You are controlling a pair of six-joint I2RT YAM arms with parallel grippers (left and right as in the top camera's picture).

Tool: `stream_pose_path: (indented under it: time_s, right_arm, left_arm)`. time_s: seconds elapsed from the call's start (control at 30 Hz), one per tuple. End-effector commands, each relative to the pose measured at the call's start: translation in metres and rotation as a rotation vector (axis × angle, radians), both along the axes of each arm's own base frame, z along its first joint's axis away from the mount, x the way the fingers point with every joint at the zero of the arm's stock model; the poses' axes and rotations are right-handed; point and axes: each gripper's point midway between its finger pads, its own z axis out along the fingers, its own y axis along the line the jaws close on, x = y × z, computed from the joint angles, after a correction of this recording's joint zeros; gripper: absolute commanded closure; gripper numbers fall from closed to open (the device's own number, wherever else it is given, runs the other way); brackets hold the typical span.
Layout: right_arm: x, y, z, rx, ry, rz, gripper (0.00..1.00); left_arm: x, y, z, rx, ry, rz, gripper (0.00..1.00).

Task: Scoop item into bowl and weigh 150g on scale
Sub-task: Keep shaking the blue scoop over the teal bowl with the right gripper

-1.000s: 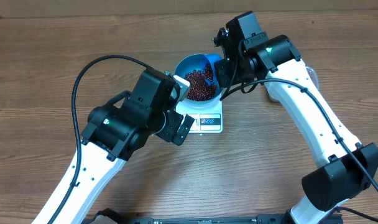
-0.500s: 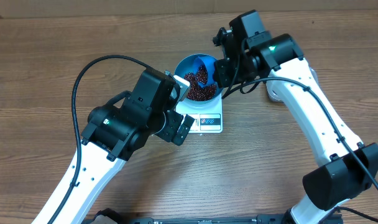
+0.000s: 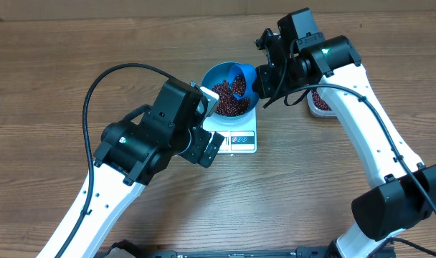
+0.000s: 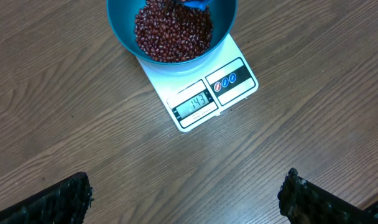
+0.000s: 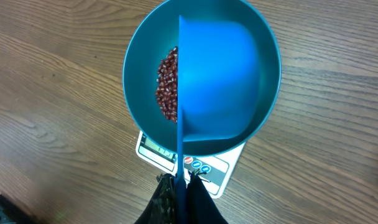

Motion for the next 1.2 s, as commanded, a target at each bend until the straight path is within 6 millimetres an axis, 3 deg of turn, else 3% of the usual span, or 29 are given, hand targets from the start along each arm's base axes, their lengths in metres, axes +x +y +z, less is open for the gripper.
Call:
stream_pose_path:
  time_s: [0.0,0.07,0.3,0.6,0.73,0.9,1.17]
  right_arm:
    - [-0.001,0.002,0.028,-0.003,-0.103,0.062,0.96]
    - [-0.005,0.005,0.026,-0.046,-0.137,0.153,0.96]
    - [0.008,0.002,0.029,-0.068,-0.168,0.076,0.96]
    - [0.002,0.005,0.027,-0.065,-0.153,0.093,0.96]
    - [-0.007,0.006,0.023,-0.102,-0.160,0.190,0.96]
    - [0.007,0.002,0.029,-0.046,-0.140,0.027,0.96]
    - [0.004,0.005,0.029,-0.040,-0.141,0.054,0.96]
  left_arm:
    - [0.002,-0.001,0.004,-0.007,-0.008,-0.014,0.00]
    - [0.002,-0.001,0.004,-0.007,-0.008,-0.014,0.01]
    - [0.002,-0.001,0.004,-0.007,-0.008,-0.014,0.00]
    - [0.002,-0.001,0.004,-0.007,-0.008,-0.014,0.01]
    - [0.002,-0.001,0.004,-0.007,-0.008,-0.014,0.00]
    - [0.002,-0.001,0.004,-0.007,-0.008,-0.014,0.00]
    - [0.002,-0.001,0.004,-0.007,-0.008,-0.014,0.00]
